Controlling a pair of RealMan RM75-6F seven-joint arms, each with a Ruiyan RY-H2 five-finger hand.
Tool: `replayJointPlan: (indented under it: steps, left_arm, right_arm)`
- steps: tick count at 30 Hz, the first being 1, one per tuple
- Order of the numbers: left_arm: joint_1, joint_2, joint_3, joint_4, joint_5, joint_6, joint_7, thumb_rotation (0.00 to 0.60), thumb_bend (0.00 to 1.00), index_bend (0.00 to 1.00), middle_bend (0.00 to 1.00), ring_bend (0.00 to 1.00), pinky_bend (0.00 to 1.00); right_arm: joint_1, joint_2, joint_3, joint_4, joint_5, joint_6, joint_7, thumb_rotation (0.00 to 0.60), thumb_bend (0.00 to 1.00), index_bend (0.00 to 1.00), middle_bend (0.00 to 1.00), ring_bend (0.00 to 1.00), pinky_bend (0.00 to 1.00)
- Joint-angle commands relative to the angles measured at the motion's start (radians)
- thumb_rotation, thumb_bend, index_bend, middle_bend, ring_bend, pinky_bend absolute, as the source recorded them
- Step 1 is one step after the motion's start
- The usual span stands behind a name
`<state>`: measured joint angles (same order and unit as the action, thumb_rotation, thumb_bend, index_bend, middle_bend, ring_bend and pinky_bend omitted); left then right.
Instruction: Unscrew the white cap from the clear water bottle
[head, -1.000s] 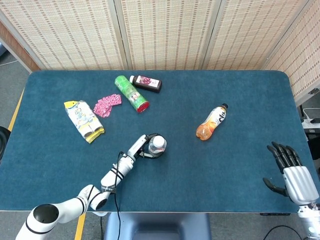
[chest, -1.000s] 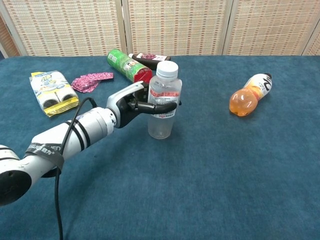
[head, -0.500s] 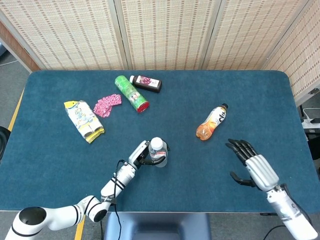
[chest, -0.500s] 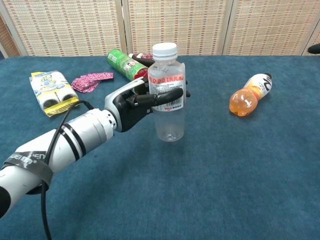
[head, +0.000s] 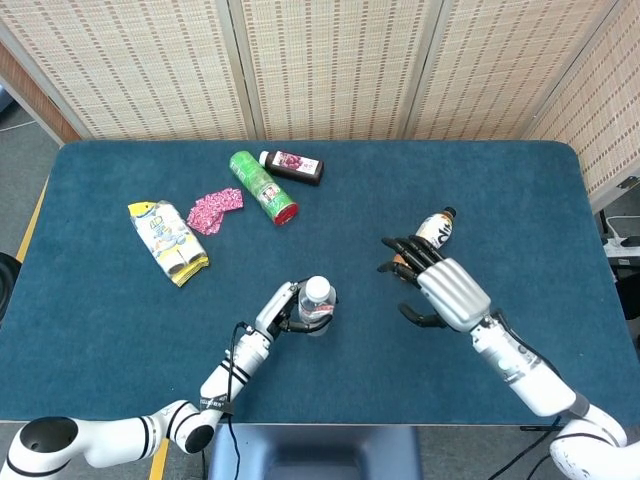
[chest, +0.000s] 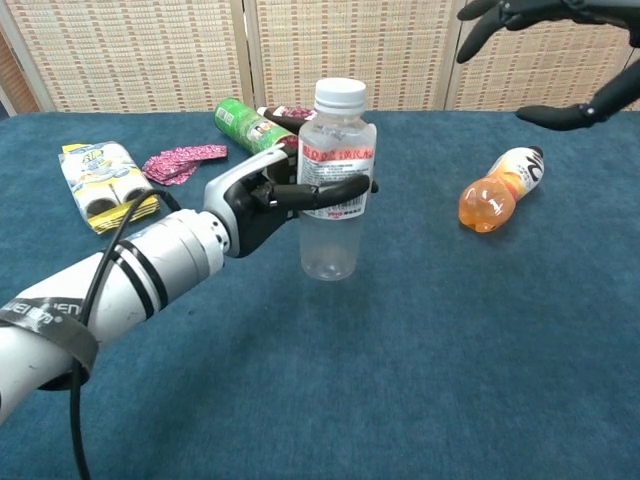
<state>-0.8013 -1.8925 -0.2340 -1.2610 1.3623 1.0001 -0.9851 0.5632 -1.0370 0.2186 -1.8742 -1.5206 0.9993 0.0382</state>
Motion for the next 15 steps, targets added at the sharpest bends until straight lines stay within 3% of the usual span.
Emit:
replayJointPlan:
  steps: [1,5,11,15]
  left_arm:
    - [0.001,-0.027,-0.002,0.028,0.007,0.019,0.051,0.600,0.68,0.69,0.79,0.46,0.39]
    - [-0.001,-0.050,-0.007,0.050,0.015,0.028,0.075,0.600,0.69,0.69,0.79,0.46,0.39]
    - [-0.010,-0.067,-0.028,0.071,0.003,0.009,0.077,0.600,0.68,0.69,0.79,0.46,0.39]
    - [-0.011,-0.067,-0.036,0.074,-0.005,-0.003,0.068,0.600,0.68,0.69,0.79,0.46,0.40]
  right_arm:
    - [0.087,0.030,0.060,-0.063,0.120,-0.099,-0.119,0.600,0.33,0.29,0.00,0.00,0.00]
    - [0.159,0.020,0.085,-0.099,0.233,-0.158,-0.222,0.600,0.32,0.33,0.00,0.00,0.00]
    - [0.246,-0.023,0.083,-0.123,0.373,-0.187,-0.364,0.600,0.32,0.37,0.00,0.00,0.00]
    - [0.270,-0.039,0.077,-0.129,0.408,-0.180,-0.409,0.600,0.31,0.37,0.00,0.00,0.00]
